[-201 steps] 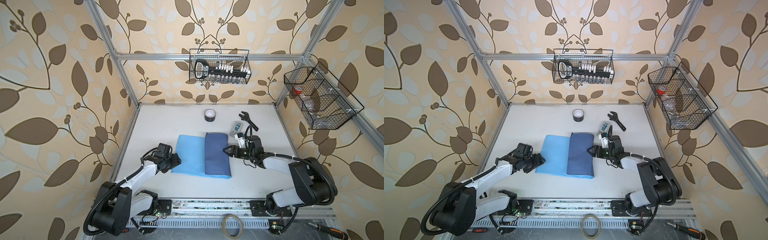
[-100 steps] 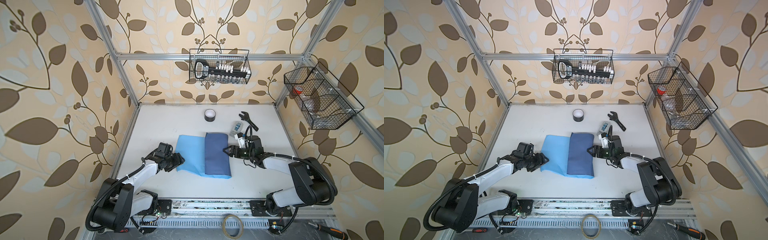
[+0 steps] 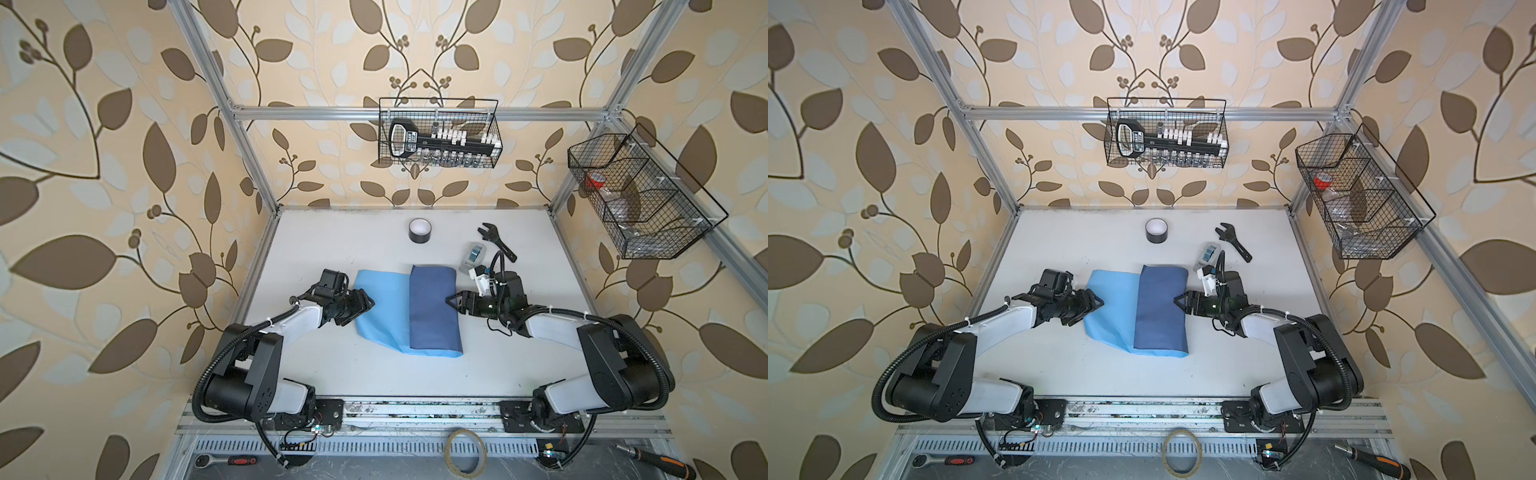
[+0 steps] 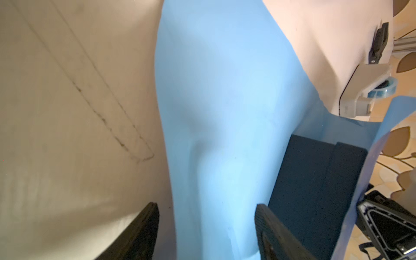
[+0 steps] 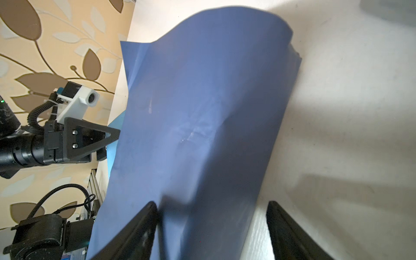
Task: Wrap the gift box in paper
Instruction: 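Grasp the light blue paper edge with the left gripper and lift it toward the box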
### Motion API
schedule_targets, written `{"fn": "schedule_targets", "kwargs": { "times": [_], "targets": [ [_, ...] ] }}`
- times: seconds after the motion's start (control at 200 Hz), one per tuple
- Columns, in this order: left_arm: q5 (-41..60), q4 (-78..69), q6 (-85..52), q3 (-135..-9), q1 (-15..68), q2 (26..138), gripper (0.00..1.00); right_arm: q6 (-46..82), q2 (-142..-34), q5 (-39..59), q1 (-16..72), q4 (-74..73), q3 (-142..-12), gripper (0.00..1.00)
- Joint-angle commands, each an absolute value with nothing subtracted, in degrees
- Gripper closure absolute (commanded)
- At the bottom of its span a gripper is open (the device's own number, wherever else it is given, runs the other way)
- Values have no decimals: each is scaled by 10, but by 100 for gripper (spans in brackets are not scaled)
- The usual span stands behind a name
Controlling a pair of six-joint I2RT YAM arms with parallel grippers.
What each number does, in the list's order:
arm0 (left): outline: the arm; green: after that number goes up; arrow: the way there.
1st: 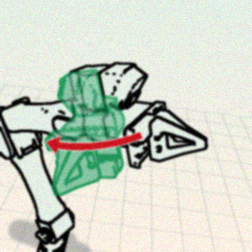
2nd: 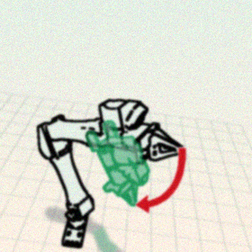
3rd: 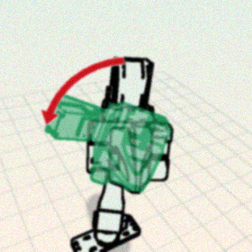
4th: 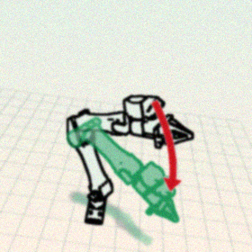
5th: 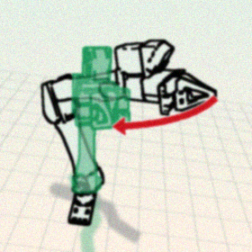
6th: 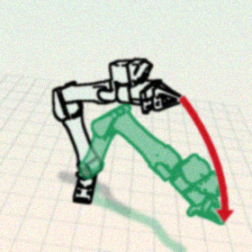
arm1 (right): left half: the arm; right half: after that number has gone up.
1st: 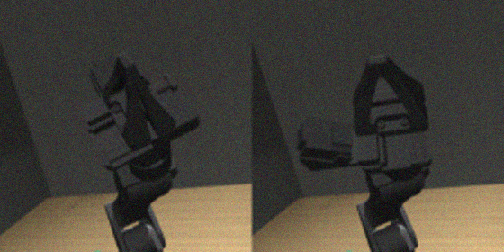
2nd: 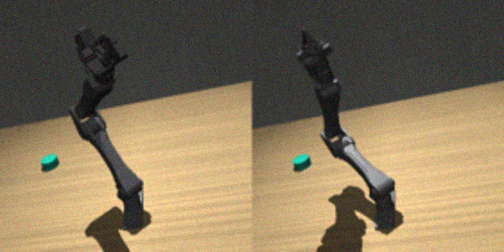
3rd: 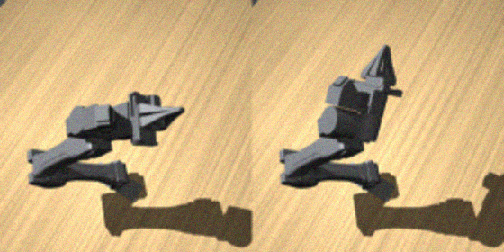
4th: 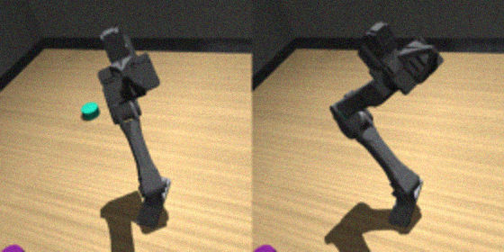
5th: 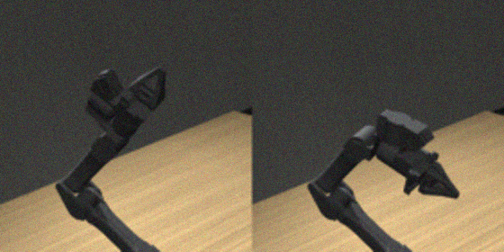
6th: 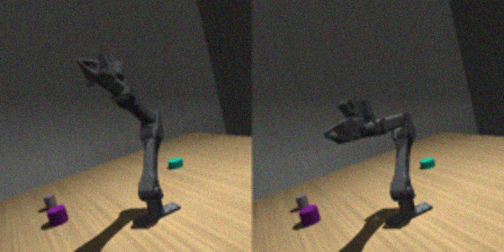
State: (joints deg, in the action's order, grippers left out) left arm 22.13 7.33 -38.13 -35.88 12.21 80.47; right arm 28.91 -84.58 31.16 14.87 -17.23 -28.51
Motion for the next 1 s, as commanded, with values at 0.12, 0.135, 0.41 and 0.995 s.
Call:
{"fn": "schedule_targets", "kwargs": {
  "times": [0.12, 0.135, 0.41, 0.995],
  "targets": [
    [232, 81, -351, -412, 101, 854, 30, 272, -874, 270, 153, -104, -258, 24],
    [233, 81, -350, -414, 100, 857, 30, 273, -874, 270, 153, -105, -258, 24],
    [275, 83, -352, -443, 86, 898, 32, 272, -874, 270, 153, -105, -258, 24],
    [346, 36, -364, -413, 41, 911, 30, 272, -877, 270, 155, -106, -259, 24]
  ]
}}
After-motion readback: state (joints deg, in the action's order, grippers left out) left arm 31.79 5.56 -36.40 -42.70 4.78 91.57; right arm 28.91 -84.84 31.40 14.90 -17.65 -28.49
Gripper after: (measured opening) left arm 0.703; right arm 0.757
